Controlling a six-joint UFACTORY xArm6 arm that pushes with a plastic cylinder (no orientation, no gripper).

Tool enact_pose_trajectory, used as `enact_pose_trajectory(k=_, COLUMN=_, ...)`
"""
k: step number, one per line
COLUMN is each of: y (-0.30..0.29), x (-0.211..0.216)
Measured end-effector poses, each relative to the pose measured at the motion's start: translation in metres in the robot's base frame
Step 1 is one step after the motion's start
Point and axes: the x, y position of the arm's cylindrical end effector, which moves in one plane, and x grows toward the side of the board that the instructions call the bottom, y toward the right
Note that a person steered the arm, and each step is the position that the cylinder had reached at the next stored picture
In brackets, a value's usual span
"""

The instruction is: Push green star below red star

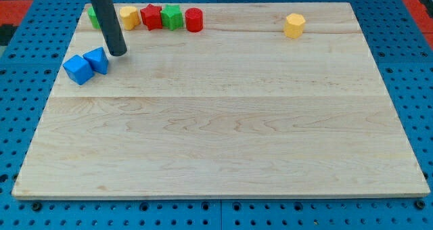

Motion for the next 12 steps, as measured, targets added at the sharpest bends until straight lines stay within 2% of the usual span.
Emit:
enact_pose_trajectory(k=1, y=-0.023, x=0.018)
enact_pose_trajectory(k=2, y=0.003, x=0.012)
enact_pose_trajectory(k=3, y=0.080, x=-0.004)
enact_pose_trajectory(k=4, y=0.166, x=-0.040)
enact_pose_trajectory(k=5, y=0.211, x=-0.084)
enact_pose_trajectory(k=6, y=0.211, x=-0.120)
enact_pose_trajectory(k=7, y=0.174, x=-0.137)
enact_pose_trajectory(k=8, y=0.110, x=-0.131)
enact_pose_trajectory(k=10, y=0.145, x=-0.093)
enact_pose_trajectory(k=11, y=0.119, x=-0.077)
enact_pose_trajectory(k=12, y=0.100, x=-0.095)
